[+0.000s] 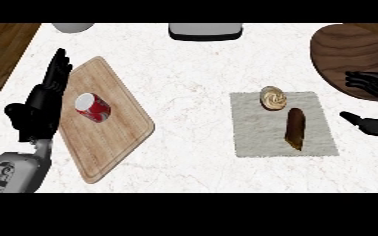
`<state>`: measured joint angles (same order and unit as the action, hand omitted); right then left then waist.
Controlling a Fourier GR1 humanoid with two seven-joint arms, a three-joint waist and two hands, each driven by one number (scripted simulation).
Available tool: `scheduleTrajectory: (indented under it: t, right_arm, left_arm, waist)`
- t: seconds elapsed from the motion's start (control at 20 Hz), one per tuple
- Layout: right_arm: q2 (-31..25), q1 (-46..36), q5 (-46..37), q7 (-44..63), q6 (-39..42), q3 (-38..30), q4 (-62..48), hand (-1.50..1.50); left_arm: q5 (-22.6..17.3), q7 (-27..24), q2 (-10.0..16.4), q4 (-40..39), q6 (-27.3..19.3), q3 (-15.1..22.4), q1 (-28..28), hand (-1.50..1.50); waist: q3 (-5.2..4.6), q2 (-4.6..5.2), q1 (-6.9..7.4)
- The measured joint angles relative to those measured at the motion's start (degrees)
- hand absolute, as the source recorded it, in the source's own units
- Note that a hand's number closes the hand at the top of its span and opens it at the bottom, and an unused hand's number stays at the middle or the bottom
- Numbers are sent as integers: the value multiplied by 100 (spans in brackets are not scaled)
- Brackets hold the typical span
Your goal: Pick the sweet potato from the placemat and place it in the bowl
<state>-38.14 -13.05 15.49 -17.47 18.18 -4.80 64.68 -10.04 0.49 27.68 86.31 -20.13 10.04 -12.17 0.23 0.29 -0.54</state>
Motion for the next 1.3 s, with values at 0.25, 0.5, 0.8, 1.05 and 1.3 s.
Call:
scheduleTrajectory:
  t: [0.25, 0.5, 0.8, 1.05, 1.3]
  right_arm:
    - [-846, -35, -619, -989, 802, 39, -453, -150]
    - [-1362, -407, -1336, -713, 1084, 472, -273, -150]
    - [-1433, -1038, -2278, 105, 1286, 1291, 50, -150]
    - [-1151, -1529, -2710, 674, 1769, 1735, 56, -150]
    - [-702, -1739, -3078, 1039, 2113, 2079, 94, -150]
  left_arm:
    - [230, 376, 1, 100, -93, 123, -138, 0]
    - [359, 562, -61, 184, -111, 193, -196, 0]
    - [406, 628, -85, 160, -35, 152, -258, 0]
    - [506, 651, -178, 267, -23, 123, -127, 0]
    - [548, 641, -226, 205, 110, -20, -130, 0]
  waist:
    - [-6, -4, 81]
    - [-20, -12, 134]
    - [-27, -11, 185]
    - [-27, -18, 168]
    - [-24, -18, 131]
